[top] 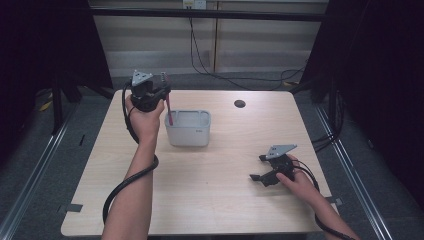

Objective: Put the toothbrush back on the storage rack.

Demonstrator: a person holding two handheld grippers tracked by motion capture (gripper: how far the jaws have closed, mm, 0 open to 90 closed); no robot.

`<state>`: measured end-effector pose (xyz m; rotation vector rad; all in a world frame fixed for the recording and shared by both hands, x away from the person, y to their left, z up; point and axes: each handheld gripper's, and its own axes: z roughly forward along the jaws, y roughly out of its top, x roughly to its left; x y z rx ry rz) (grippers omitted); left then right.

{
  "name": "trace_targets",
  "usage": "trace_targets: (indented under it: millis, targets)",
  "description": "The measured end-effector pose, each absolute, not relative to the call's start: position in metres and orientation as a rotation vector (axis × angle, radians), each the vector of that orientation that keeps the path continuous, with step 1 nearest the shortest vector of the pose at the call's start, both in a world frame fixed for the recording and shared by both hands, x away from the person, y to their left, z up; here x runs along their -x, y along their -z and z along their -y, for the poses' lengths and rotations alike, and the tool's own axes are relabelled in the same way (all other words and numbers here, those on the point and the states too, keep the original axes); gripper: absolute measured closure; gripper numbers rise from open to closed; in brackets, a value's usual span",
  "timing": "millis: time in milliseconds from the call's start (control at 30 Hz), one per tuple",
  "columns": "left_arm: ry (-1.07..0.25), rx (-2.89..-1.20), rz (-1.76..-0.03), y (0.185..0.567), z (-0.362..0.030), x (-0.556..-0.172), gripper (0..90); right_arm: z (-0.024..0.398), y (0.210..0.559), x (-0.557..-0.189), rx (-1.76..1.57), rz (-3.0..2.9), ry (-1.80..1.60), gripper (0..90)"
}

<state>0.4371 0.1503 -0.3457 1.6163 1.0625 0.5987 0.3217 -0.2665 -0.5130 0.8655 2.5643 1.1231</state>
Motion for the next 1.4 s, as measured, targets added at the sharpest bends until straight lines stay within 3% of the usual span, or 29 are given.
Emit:
trace_targets:
  millis: [1400]
  targets:
    - [-0.562,-1.642,-1.119,0.388,-0.151,-0.426,84.0,0.267,0.513,-0.322,-0.862,-2.567,-1.122,12.5]
